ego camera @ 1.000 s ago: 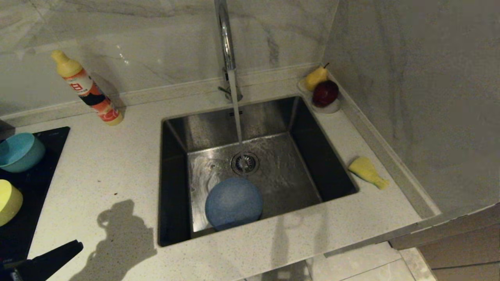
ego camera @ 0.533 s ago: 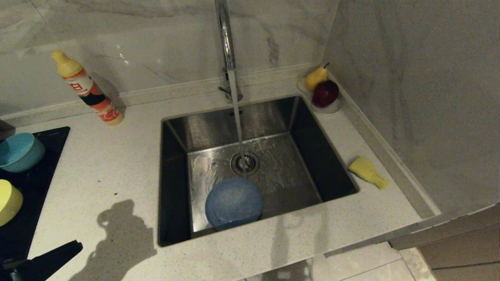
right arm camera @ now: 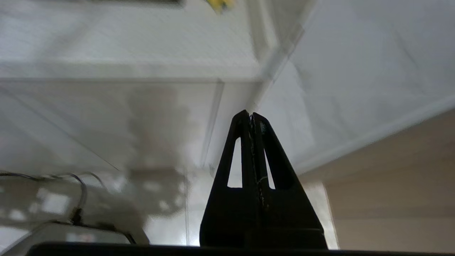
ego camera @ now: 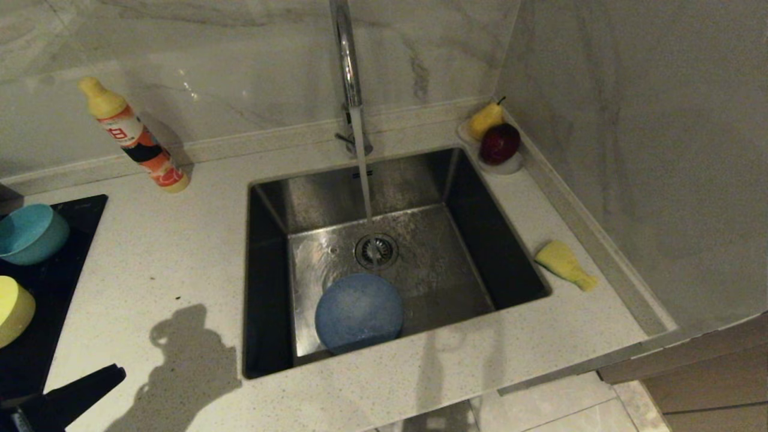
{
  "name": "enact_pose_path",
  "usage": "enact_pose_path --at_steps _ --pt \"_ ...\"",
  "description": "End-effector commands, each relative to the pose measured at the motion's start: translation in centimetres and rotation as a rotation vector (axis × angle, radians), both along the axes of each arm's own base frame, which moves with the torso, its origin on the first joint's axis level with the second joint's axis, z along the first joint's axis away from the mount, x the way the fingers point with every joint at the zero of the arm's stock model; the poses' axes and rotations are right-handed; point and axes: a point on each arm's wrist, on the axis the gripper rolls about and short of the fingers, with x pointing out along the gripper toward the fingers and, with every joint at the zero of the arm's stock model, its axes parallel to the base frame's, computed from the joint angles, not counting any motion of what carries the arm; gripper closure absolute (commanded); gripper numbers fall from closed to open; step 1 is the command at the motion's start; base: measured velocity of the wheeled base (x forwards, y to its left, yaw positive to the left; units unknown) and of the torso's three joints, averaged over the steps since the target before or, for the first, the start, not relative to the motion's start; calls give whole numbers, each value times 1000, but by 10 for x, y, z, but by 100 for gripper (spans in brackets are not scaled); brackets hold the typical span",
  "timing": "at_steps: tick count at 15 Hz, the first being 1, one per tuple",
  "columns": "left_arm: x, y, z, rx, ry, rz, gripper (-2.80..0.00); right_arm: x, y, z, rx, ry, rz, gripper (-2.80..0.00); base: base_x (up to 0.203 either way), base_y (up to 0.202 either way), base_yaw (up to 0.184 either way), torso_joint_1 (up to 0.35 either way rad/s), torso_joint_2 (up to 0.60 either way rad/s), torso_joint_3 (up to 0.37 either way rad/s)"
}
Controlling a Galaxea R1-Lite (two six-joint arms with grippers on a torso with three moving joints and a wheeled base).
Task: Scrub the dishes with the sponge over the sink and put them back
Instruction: Place the plate on the table
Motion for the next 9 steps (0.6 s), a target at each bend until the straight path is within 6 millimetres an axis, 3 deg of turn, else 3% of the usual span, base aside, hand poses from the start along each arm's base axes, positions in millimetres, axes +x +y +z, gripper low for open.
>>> enact_pose_path --at_steps 1,5,9 --pt "2 -1 5 -6 -10 2 0 -2 0 -8 12 23 9 0 0 0 0 0 0 0" --pt "10 -4 11 -4 -2 0 0 -2 0 -8 105 24 -11 0 0 0 0 0 0 0" --pt "40 -16 21 12 51 -2 0 -2 0 -8 108 24 -13 0 0 0 0 0 0 0"
